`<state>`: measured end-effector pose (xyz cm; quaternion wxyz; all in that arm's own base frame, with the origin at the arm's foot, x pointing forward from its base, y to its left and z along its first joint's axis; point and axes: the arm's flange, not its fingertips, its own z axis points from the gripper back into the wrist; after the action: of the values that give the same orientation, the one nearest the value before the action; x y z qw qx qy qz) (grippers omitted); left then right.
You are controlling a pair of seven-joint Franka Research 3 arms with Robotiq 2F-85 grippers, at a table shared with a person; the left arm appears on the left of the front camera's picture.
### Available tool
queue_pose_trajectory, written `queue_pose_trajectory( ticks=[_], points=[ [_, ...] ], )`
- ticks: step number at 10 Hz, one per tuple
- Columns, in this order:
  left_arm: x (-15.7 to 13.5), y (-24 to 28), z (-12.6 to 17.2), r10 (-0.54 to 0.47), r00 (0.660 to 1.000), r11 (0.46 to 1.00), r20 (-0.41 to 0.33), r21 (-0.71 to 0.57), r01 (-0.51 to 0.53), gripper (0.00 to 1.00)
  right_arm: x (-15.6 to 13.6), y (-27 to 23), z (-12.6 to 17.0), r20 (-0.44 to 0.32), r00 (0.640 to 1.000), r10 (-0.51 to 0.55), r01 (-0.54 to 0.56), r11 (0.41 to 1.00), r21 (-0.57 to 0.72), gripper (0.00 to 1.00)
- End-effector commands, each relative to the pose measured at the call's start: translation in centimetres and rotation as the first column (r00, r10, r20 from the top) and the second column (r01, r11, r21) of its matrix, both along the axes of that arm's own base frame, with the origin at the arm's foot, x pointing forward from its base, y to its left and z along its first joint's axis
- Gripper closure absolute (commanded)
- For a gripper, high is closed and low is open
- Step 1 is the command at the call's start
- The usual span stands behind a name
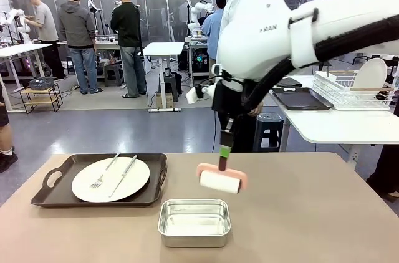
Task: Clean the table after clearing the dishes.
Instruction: Place the Lint Roller back on top of the Airtight Container.
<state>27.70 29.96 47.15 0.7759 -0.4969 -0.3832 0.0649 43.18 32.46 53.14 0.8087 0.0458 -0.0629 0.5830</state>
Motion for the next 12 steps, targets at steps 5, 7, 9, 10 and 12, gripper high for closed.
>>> queue_pose_trajectory(
  ticks=[5, 7, 9, 10, 12],
  points=[
    [-0.2, 0.1, 0.3, 0.001, 1.0, 1.0, 0.006, 0.0, -0.001, 0.0, 0.0, 0.0, 0.0, 0.0, 1.0, 0.0, 0.0, 1.0, 0.0, 0.78],
    [-0.2, 0.1, 0.3, 0.001, 1.0, 1.0, 0.006, 0.0, -0.001, 0.0, 0.5, 1.9, -0.9, -0.002, 0.993, 0.122, -0.122, 0.991, -0.057, 0.78],
    [-0.2, 0.1, 0.3, 0.001, 1.0, 1.0, 0.006, 0.0, -0.001, 0.0, 0.6, 3.7, -2.3, -0.003, 0.985, 0.173, -0.173, 0.982, -0.072, 0.78],
    [-0.2, 0.1, 0.3, 0.001, 1.0, 1.0, 0.006, 0.0, -0.001, 0.0, 0.9, 4.3, -2.8, -0.017, 0.982, 0.186, -0.186, 0.98, -0.066, 0.78],
    [-0.2, 0.1, 0.3, 0.001, 1.0, 1.0, 0.006, 0.0, -0.001, 0.0, 1.2, 4.9, -3.6, -0.029, 0.972, 0.233, -0.233, 0.972, 0.006, 0.78]
  ],
)
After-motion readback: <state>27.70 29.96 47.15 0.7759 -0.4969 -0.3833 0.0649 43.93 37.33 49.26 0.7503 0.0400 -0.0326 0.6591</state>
